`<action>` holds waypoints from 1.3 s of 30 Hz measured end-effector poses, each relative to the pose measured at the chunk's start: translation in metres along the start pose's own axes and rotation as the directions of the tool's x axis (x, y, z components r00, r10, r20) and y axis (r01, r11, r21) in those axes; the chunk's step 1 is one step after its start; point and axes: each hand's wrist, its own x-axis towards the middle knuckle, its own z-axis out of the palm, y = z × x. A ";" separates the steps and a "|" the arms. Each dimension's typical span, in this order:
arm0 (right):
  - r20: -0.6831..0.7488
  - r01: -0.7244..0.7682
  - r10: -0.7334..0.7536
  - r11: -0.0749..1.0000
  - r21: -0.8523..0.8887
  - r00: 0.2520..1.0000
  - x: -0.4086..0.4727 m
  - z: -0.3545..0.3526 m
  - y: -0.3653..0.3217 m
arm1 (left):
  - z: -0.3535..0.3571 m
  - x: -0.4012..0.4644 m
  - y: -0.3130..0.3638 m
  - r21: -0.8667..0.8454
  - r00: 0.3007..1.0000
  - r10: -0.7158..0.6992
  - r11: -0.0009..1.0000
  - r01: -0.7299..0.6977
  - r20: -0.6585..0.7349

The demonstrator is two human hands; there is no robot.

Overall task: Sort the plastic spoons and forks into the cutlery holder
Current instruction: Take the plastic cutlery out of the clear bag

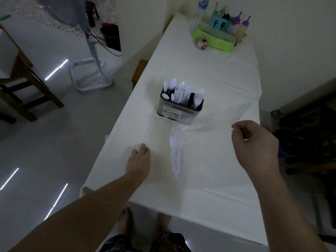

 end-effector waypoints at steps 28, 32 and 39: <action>-0.148 0.146 -0.159 0.984 -0.099 0.976 -0.008 -0.030 -0.080 | 0.005 0.006 -0.006 -0.042 0.998 0.054 0.998 -0.055 -0.020; -0.130 0.050 -0.073 0.984 -0.172 0.989 0.001 -0.027 -0.058 | 0.001 0.004 -0.004 0.065 0.995 0.099 0.993 -0.098 -0.021; -0.104 -0.118 0.088 0.934 -0.336 0.991 0.017 -0.004 0.013 | 0.010 0.009 -0.012 0.007 0.993 0.114 0.994 -0.113 -0.033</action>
